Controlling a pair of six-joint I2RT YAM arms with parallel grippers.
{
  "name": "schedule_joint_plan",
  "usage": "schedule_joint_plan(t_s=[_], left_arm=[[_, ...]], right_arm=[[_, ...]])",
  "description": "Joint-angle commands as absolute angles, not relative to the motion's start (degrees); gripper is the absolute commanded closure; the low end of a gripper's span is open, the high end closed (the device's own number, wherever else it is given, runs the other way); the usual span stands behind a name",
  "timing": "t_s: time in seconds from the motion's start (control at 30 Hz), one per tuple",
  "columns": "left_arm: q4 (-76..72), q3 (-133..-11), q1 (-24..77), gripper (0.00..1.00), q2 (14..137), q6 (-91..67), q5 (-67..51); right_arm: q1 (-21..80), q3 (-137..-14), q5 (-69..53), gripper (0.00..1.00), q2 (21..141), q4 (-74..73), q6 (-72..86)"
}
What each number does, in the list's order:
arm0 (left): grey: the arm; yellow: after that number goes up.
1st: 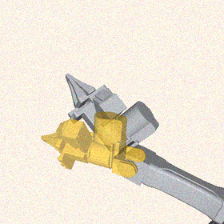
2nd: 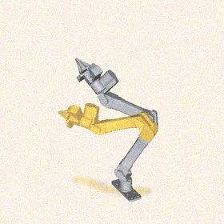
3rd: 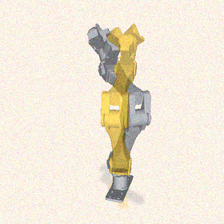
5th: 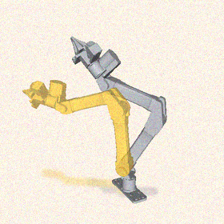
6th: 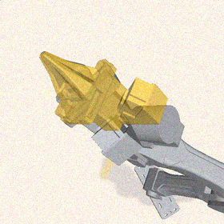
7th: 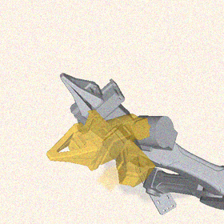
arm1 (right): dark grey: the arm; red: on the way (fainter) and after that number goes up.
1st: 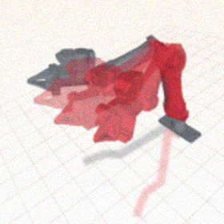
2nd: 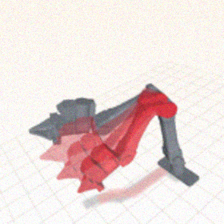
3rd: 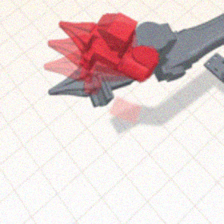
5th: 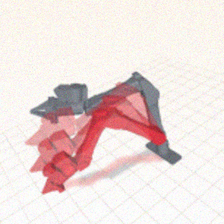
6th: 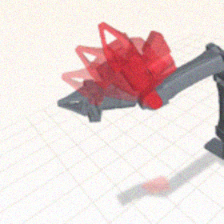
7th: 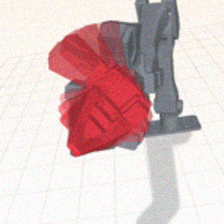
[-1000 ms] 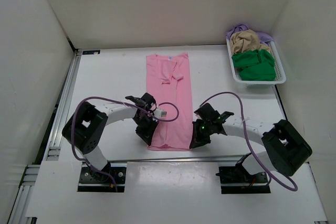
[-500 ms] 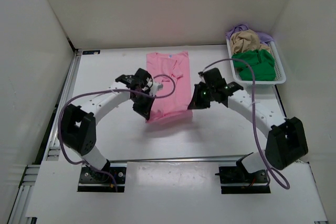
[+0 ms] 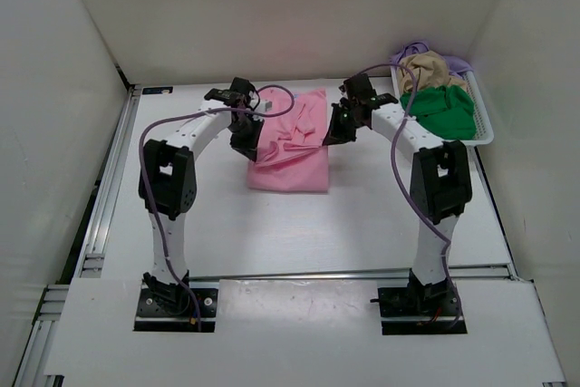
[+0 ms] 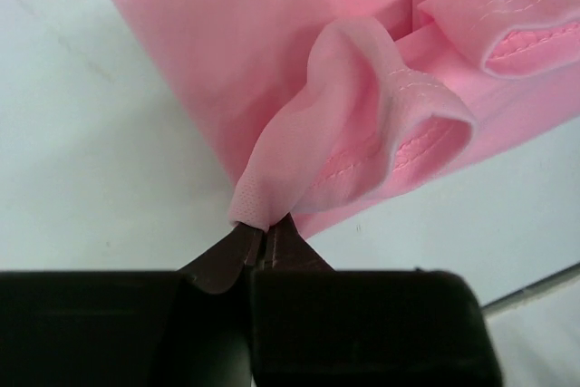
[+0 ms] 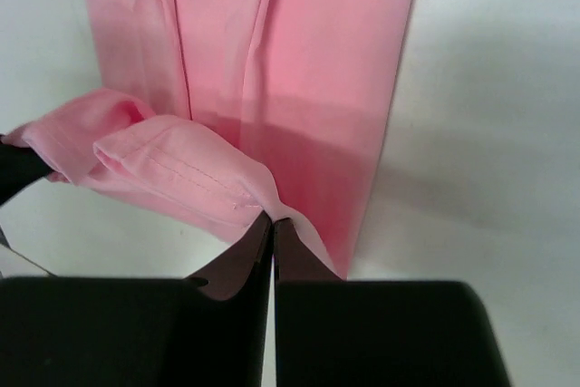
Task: Fold and stack the t-shirts
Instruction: Fold the folded rectangular tshirt in 1/3 of the way
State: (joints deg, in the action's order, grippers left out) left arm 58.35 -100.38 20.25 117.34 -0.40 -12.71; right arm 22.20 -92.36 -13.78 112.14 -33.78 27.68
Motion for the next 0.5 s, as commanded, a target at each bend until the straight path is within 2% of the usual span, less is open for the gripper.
schedule_joint_plan(t_s=[0.0, 0.2, 0.3, 0.33, 0.37, 0.4, 0.43, 0.47], left_arm=[[58.18, -106.42, 19.08, 0.89, 119.25, 0.00, -11.78], [55.72, -114.42, 17.32, 0.88, 125.24, 0.00, -10.20], [55.11, -116.36, 17.31, 0.82, 127.09, 0.00, -10.20], [54.50, -116.37, 17.31, 0.73, 127.96, 0.00, -10.20], [53.97, -116.37, 17.31, 0.67, 127.97, 0.00, -10.20], [52.75, -116.37, 17.31, 0.60, 128.58, 0.00, -10.20], [52.13, -116.37, 16.71, 0.54, 129.19, 0.00, -9.67], [51.60, -117.24, 16.70, 0.43, 129.20, 0.00, -9.67]], right_arm=[[20.92, -100.43, -15.64, 1.00, 115.48, -34.37, 26.28], [18.64, -106.69, -16.87, 1.00, 122.94, -33.84, 28.47], [18.02, -109.59, -17.92, 1.00, 125.84, -33.23, 29.79], [18.02, -110.38, -17.93, 0.97, 126.64, -33.22, 29.79], [17.50, -112.30, -18.63, 0.92, 128.13, -33.22, 30.58], [17.49, -113.19, -18.63, 0.75, 128.93, -33.22, 30.59], [17.49, -113.99, -18.63, 0.63, 129.63, -33.22, 30.59], [16.97, -114.69, -18.63, 0.54, 130.77, -33.22, 31.11]])
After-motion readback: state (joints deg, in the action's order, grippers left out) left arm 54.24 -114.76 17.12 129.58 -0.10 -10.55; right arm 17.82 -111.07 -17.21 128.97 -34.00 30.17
